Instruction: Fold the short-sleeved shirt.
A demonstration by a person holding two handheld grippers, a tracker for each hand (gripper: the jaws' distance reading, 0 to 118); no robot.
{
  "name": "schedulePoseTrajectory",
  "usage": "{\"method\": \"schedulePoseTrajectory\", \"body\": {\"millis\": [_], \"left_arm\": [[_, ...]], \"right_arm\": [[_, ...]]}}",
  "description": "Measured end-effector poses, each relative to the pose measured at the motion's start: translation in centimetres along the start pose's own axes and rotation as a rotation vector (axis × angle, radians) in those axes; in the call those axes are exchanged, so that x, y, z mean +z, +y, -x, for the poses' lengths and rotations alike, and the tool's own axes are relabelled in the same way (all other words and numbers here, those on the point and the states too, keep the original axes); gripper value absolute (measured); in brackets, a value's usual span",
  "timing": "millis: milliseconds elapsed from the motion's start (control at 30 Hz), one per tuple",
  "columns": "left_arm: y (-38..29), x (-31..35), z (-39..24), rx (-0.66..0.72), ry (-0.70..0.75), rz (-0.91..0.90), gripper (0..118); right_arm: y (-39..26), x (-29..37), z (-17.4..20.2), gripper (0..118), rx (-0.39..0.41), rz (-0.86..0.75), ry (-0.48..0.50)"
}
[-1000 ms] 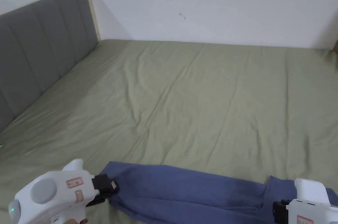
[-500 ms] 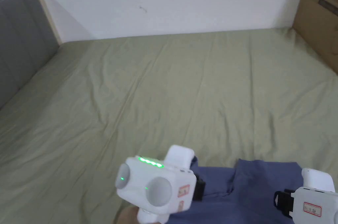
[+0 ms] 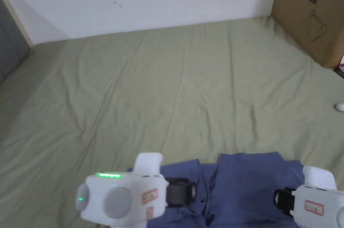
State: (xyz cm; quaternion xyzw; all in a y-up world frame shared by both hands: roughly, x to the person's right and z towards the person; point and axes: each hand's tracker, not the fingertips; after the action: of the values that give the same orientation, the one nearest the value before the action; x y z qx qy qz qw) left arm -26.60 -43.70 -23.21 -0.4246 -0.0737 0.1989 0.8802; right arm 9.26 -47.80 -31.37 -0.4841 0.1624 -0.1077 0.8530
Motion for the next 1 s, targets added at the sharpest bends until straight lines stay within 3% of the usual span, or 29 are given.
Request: {"method": "schedulePoseTrajectory", "body": {"millis": [33, 67, 100, 167, 333, 500, 800, 1000], "left_arm": [[0.5, 0.5, 0.7, 0.047, 0.003, -0.027, 67], [0.7, 0.6, 1.4, 0.079, 0.023, -0.043, 38], [0.8, 0.2, 2.0, 0.081, 0.074, -0.053, 3], [0.9, -1.2, 2.6, 0.064, 0.145, -0.014, 2], [-0.8, -5.6, 1.5, 0.144, 0.016, 0.089, 2], [-3.1, -8.3, -2.6, 0.006, -0.013, 0.193, 2], [-3.9, -6.8, -3.8, 0.021, -0.111, 0.193, 2], [-3.3, -4.2, -0.8, 0.073, -0.098, 0.135, 2]], "right_arm": [[0.0, 0.0, 0.2, 0, 0.005, 0.001, 0.004], [-0.1, -0.1, 0.3, 0, 0.01, 0.001, 0.005], [-0.1, -0.2, 0.5, 0, 0.013, -0.001, 0.006], [-0.2, -0.3, 0.8, 0, 0.017, 0.001, 0.015], [-0.4, -0.3, 1.2, 0, 0.025, 0.005, 0.024], [-0.4, -0.1, 0.7, 0, 0.014, 0.011, 0.021], [-0.3, 0.3, 0.5, 0, 0.004, 0.002, 0.012], [-0.5, 0.3, 1.6, 0, 0.035, 0.007, 0.019]]}}
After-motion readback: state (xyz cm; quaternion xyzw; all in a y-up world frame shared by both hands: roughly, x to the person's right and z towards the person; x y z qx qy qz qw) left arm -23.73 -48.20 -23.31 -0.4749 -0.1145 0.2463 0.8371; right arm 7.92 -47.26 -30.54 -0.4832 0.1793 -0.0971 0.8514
